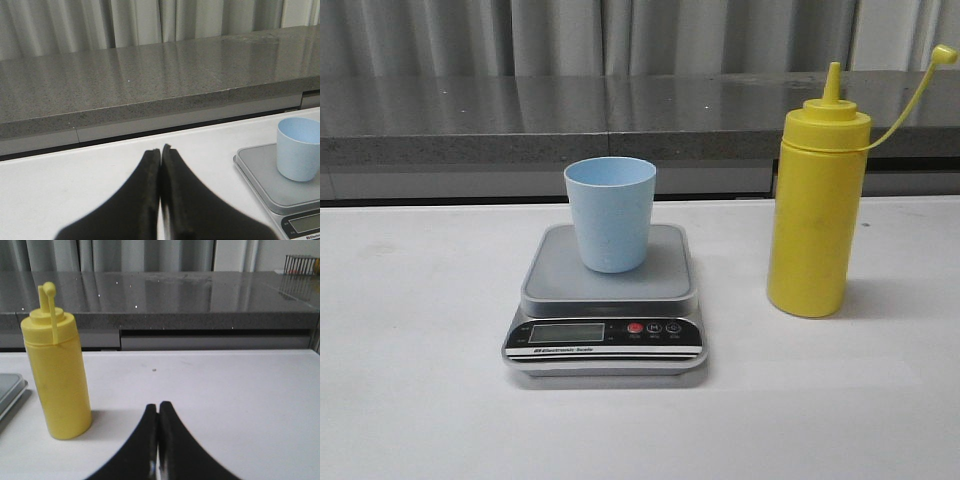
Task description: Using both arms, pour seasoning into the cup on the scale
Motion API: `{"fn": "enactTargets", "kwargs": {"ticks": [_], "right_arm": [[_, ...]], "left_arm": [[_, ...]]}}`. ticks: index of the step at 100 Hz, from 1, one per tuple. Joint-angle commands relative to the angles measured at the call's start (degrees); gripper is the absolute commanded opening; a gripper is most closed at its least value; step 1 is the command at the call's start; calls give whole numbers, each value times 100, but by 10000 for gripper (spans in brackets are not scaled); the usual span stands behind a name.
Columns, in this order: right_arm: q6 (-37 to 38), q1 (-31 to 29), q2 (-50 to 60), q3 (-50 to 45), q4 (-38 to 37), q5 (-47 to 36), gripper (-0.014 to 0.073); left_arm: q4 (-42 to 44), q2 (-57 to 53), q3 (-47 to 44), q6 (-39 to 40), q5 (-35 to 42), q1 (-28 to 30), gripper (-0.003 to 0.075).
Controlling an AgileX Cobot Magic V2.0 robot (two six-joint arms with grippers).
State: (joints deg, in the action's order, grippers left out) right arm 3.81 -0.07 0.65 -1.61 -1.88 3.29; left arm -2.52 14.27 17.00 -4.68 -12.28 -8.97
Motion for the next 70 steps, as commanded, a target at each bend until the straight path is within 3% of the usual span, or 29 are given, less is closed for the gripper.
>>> {"fn": "enactTargets", "kwargs": {"ticks": [1,22,55,70], "right_arm": [[-31,-36,109,143,-55,-773,-68],[-26,-36,-340,810,188,-437,-68],[-26,-36,-2528,2979,188,1551,-68],[-26,-36,-3408,3594,188,1515,-68]], "left_arm": [[-5,45,170,25,456,21,-20],[-5,45,170,25,456,21,-20],[-5,45,170,25,456,21,-20],[-5,45,170,25,456,21,-20]]}}
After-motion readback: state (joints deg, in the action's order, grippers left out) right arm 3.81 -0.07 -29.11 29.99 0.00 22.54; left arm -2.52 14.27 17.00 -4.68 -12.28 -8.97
